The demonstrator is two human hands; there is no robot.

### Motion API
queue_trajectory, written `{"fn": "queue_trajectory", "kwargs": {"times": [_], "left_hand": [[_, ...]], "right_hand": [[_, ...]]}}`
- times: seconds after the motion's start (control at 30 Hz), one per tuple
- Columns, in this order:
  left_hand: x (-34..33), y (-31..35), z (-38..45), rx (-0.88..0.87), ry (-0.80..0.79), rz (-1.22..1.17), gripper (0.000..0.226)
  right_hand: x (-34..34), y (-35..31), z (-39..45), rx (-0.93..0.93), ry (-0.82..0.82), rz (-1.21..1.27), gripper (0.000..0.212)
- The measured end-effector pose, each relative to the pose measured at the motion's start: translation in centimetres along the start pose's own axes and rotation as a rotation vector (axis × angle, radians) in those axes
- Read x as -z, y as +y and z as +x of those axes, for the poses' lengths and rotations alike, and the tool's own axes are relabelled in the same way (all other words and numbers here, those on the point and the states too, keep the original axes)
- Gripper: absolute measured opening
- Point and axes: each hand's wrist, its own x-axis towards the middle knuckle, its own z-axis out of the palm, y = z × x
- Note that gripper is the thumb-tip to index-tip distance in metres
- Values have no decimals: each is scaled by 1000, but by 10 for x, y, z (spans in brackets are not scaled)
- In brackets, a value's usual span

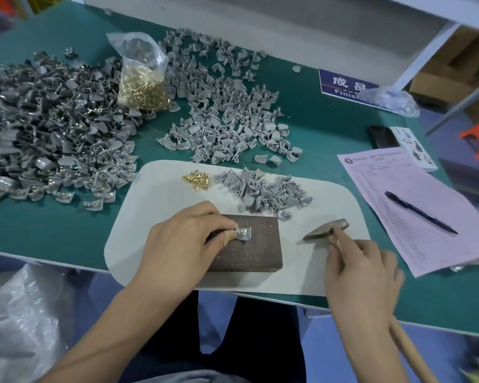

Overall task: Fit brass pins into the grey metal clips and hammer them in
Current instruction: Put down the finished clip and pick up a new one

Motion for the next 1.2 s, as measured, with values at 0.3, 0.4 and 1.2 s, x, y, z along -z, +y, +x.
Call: {"fn": "queue_trajectory", "kwargs": {"times": [0.3, 0.4, 1.2], "left_hand": [[1, -12, -7, 41, 47, -214, 12], [12, -30, -17, 110, 133, -227, 22], [71, -113, -59, 410, 371, -59, 16]], "right_hand": [[2, -95, -8, 595, -164, 528, 10], [-4, -124, -5, 648, -212, 487, 8], [-60, -274, -40, 696, -443, 440, 8]]}}
